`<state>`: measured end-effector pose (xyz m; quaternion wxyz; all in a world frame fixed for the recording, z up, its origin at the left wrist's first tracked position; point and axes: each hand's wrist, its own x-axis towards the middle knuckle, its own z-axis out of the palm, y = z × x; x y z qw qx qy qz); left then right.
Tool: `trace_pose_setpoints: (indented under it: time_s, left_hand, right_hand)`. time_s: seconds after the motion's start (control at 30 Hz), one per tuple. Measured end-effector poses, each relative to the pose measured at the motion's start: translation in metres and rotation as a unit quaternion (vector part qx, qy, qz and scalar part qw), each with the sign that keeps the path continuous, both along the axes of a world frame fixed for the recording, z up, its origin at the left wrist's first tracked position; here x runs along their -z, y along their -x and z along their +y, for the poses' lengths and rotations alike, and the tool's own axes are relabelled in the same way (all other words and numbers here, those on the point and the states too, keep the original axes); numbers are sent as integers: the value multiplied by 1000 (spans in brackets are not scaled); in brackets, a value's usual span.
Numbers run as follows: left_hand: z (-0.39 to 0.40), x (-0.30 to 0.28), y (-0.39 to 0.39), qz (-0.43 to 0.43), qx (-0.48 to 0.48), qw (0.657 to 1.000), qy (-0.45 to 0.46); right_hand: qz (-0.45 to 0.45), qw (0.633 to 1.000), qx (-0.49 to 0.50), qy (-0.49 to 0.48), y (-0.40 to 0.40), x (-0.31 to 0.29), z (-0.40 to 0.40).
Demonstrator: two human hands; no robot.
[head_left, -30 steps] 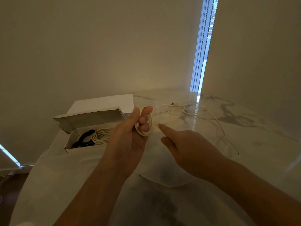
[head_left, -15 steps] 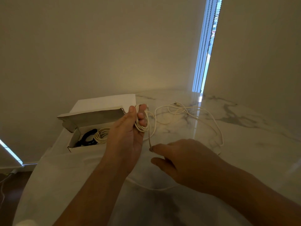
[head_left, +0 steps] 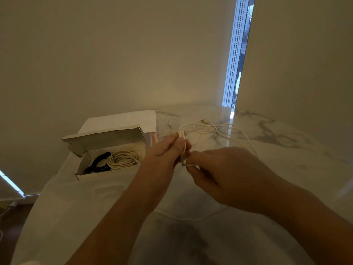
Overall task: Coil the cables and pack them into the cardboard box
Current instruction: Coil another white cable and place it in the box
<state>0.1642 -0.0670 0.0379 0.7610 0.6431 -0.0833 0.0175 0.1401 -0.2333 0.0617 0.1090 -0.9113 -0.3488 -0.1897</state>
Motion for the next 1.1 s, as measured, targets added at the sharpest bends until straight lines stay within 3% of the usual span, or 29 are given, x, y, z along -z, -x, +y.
trace_pose_setpoints:
  time_s: [0.2,0.47,0.77,0.9,1.0,1.1]
  left_hand:
    - [0,5,-2,-26,40,988,-148]
    - [1,1,-3,35,82,992,-93]
    - [-4,-5,6,64,115,988,-85]
    - [-3,-5,9,-21,95,976,-192]
    - [-2,-3,6,-7,66,989,-130]
    - [1,-7,6,34,81,996,34]
  right_hand:
    - [-28,998,14,-49,-10,-5,-12]
    - [-8,989,79,-127,-27,-9,-30]
    - [-14,986,92,-136,-38,0,-38]
    - [-19,986,92,-134,-41,3,-40]
    - [-14,986,85,-143,-45,5,-41]
    - [-16,984,97,-147,-50,11,-43]
